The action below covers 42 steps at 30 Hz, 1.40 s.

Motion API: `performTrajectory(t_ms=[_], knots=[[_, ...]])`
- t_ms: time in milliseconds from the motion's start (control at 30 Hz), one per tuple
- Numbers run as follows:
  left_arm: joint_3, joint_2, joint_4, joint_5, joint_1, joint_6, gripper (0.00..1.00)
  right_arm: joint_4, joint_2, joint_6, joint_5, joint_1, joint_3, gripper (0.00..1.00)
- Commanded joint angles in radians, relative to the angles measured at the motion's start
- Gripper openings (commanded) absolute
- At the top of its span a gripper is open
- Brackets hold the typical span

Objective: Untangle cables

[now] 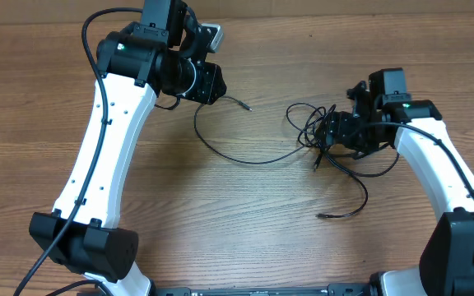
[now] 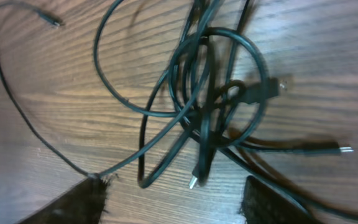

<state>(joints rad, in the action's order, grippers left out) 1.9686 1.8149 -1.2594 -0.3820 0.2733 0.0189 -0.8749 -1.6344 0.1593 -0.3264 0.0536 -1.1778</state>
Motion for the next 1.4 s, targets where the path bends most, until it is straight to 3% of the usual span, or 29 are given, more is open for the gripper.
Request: performTrajectory(t_ms=[0,233,433,600,733,833,900,1000,1033,1367], knots=[[0.003,-0.020,-0.007,0.008,-0.004,-0.004,0.31,0.015,-0.018,-0.004,0.000,0.009,0.005,0.64],[0.003,-0.020,-0.016,0.008,-0.004,-0.004,0.31,0.038,-0.028,-0.004,0.083,0.009,0.029,0.61],[0.003,-0.020,-0.023,0.007,-0.004,-0.004,0.31,0.074,-0.075,0.000,0.078,0.008,0.032,0.37],[0.003,-0.020,-0.025,0.008,-0.004,-0.004,0.30,0.094,-0.129,0.004,0.078,0.008,0.032,0.04],[0.003,-0.020,-0.025,0.007,-0.004,-0.004,0.32,0.115,-0.137,0.003,0.078,0.008,0.026,0.04],[0.003,-0.020,-0.025,-0.014,-0.003,-0.004,0.38,0.087,-0.119,0.003,0.078,0.008,-0.018,0.04],[0.003,-0.020,-0.024,-0.041,-0.003,-0.005,0.48,0.043,-0.099,0.003,0.079,0.008,-0.074,0.04],[0.003,-0.020,-0.024,-0.083,-0.002,-0.030,0.80,-0.044,-0.067,0.003,0.079,0.008,-0.180,0.04],[0.003,-0.020,-0.024,-0.103,0.001,-0.051,1.00,-0.090,-0.052,0.003,0.080,0.008,-0.235,0.04],[0.003,-0.019,-0.017,-0.176,0.050,-0.163,1.00,-0.425,0.023,0.004,0.094,0.009,-0.658,0.04]])
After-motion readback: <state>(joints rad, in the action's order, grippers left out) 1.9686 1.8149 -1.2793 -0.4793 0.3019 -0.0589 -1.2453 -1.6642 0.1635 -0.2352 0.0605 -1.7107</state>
